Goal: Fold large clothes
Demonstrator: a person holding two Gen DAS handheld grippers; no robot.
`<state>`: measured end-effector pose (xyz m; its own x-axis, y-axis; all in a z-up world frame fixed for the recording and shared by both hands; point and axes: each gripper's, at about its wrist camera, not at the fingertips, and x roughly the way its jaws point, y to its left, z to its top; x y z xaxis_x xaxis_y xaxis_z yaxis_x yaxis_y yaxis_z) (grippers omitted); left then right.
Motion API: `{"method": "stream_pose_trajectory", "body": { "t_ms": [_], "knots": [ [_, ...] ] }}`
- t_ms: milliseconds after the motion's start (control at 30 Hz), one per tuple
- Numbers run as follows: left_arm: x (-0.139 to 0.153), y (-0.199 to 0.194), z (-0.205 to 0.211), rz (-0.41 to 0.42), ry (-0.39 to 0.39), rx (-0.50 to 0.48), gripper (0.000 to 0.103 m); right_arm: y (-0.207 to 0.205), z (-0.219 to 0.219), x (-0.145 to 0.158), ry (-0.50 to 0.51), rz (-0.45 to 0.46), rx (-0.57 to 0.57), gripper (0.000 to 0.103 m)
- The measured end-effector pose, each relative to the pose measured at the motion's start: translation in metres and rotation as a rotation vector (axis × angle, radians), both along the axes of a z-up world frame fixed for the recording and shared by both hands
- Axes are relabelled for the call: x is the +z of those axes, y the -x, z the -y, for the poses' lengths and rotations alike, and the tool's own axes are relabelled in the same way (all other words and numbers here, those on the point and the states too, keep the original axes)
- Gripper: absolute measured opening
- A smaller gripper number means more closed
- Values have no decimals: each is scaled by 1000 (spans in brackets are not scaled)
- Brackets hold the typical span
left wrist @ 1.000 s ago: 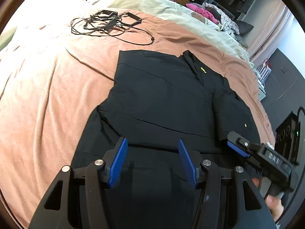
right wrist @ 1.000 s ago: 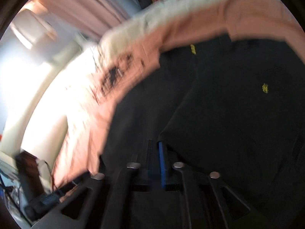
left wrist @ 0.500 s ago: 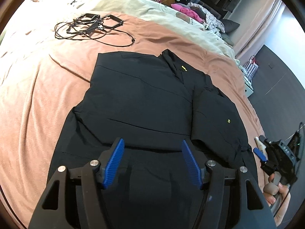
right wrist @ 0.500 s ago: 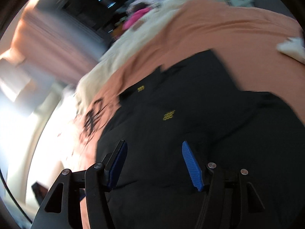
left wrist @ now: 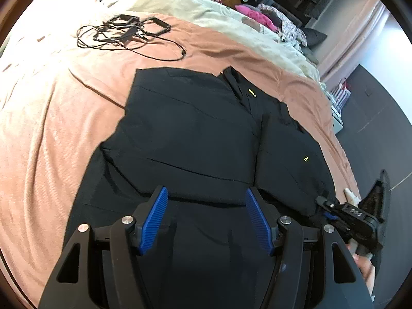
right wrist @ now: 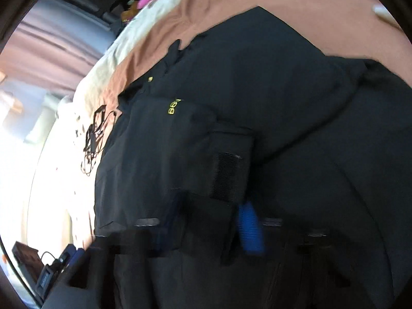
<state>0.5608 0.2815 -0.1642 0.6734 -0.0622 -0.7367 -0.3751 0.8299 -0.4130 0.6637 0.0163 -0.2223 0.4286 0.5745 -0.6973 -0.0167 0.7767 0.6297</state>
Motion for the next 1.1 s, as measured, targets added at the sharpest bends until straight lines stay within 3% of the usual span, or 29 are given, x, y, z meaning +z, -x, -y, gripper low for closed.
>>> {"method": "stream_pose_trajectory", "body": {
  "t_ms": [133, 267, 633, 700, 733, 767, 833, 1033, 1100],
  "knots": [
    [3, 8, -12, 19, 15, 33, 63, 10, -18, 41, 3, 146, 56, 17],
    [4, 16, -27, 26, 20, 80, 63, 19, -48, 68, -17, 231, 129, 14],
    [-2, 37, -68, 8, 51, 220, 63, 32, -172, 94, 13, 329, 381, 14],
    [-4, 39, -73, 8, 58, 228, 63, 36, -192, 89, 1, 316, 440, 19],
    [-4, 39, -73, 9, 59, 229, 63, 40, -201, 85, -12, 301, 475, 30],
    [-4, 39, -74, 10, 60, 230, 63, 41, -209, 83, -18, 286, 496, 58],
    [-2, 38, -74, 16, 59, 229, 63, 46, -210, 75, 7, 288, 505, 83],
    [0, 31, -69, 50, 82, 202, 63, 41, -151, 60, 24, 217, 349, 83],
    [3, 22, -64, 51, 53, 174, 63, 42, -116, 59, 56, 195, 275, 83]
  ]
}}
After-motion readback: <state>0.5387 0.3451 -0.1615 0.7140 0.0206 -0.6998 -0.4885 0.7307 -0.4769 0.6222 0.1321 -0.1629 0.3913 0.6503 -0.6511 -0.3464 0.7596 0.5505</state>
